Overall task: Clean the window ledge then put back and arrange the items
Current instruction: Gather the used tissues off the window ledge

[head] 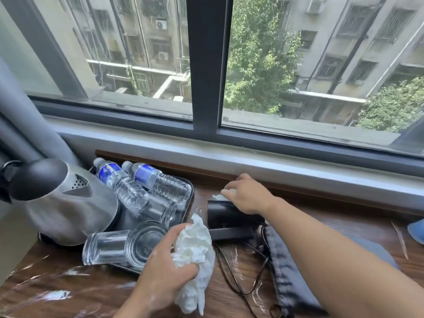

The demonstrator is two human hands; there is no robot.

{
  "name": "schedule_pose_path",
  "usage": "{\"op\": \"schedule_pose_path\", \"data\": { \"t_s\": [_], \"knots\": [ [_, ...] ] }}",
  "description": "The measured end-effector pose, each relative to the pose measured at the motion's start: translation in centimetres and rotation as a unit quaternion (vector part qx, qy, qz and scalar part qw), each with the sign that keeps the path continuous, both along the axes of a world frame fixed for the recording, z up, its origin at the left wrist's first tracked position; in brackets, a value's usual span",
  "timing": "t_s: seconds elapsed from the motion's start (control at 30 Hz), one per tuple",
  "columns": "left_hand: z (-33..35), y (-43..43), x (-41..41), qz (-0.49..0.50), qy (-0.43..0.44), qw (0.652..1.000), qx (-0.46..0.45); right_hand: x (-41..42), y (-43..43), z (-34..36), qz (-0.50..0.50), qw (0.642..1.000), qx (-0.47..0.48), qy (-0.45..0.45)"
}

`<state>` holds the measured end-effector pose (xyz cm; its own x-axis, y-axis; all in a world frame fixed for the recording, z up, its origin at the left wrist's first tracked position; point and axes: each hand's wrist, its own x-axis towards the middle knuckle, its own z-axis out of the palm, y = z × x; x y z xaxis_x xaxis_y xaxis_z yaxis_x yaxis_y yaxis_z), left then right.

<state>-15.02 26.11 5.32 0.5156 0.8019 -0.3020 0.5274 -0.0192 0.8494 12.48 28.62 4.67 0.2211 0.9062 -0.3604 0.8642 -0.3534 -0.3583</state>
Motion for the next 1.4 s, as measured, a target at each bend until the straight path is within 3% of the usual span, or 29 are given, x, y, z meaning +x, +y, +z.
{"op": "schedule_pose_path", "data": {
  "t_s": [0.2,0.33,0.47,0.73,0.93,1.17,1.4],
  "knots": [
    [0.1,0.4,-0.2,-0.002,0.005,1.0,-0.02,-2.2,2.3,0.3,0.028,0.994,-0.064,-0.081],
    [0.4,0.4,-0.6,-0.006,0.001,0.999,-0.033,-2.7,1.9,-0.6,0.031,0.986,-0.144,-0.076],
    [0.4,0.6,-1.1,-0.015,-0.002,0.999,-0.041,-2.6,1.7,0.0,0.008,0.987,-0.142,-0.071],
    [0.9,0.6,-1.5,-0.049,-0.015,0.998,-0.023,-3.0,-2.4,2.1,-0.042,0.994,0.078,-0.062],
    [1.6,-0.6,-0.3,-0.104,-0.036,0.994,-0.001,-4.5,-10.8,2.2,-0.129,0.959,0.251,0.015],
    [2.2,-5.9,3.9,-0.209,-0.051,0.975,0.062,-6.9,-23.6,1.6,-0.237,0.925,0.287,0.079],
    [2.6,-16.0,11.3,-0.317,-0.049,0.944,0.079,-3.4,-36.2,2.5,-0.328,0.887,0.31,0.096]
  ]
}}
